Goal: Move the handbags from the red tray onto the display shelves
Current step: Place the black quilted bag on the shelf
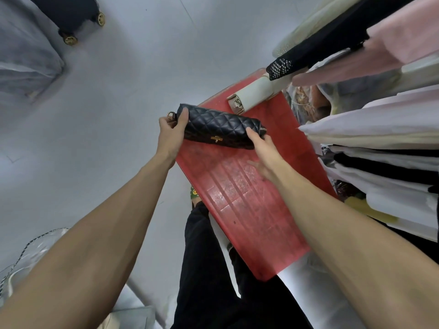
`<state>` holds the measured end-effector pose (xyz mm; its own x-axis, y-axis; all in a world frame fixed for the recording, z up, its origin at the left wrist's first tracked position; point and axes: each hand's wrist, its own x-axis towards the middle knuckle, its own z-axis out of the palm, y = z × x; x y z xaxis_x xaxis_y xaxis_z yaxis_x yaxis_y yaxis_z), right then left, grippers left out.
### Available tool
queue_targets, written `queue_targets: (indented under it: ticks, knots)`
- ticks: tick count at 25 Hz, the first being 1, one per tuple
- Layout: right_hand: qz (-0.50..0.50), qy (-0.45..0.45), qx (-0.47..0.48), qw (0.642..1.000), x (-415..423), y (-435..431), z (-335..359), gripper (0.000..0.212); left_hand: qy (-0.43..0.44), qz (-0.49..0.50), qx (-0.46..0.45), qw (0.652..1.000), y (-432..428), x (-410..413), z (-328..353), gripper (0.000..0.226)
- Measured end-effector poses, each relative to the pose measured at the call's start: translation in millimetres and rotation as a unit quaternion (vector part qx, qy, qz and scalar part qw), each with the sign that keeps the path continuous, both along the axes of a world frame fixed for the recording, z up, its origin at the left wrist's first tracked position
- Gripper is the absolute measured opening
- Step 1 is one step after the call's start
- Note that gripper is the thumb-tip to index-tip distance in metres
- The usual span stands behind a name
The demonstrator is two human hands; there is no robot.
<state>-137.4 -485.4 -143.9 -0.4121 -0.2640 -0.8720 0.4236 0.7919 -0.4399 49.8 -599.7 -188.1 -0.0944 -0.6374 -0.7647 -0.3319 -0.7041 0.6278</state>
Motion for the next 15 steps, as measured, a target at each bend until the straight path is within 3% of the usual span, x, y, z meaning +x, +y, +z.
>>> queue_targets:
  ticks: [5, 10, 15]
  knots:
    - [0.028, 0.018, -0.006, 0.999, 2.8, 3.0, 2.8, 0.053, 0.01, 0.041, -0.001, 0.999, 1.8, 11.4, 8.4, 0.039]
    - [0.057, 0.039, -0.049, 0.996, 10.1, -3.6, 31.4, 0.076, 0.033, 0.092, -0.037, 0.995, 11.2, 24.8, 46.5, 0.033]
    - [0.036, 0.054, -0.127, 0.99, 19.9, 2.9, 71.1, 0.059, 0.063, 0.133, -0.118, 0.982, 27.5, 37.3, 109.1, 0.027]
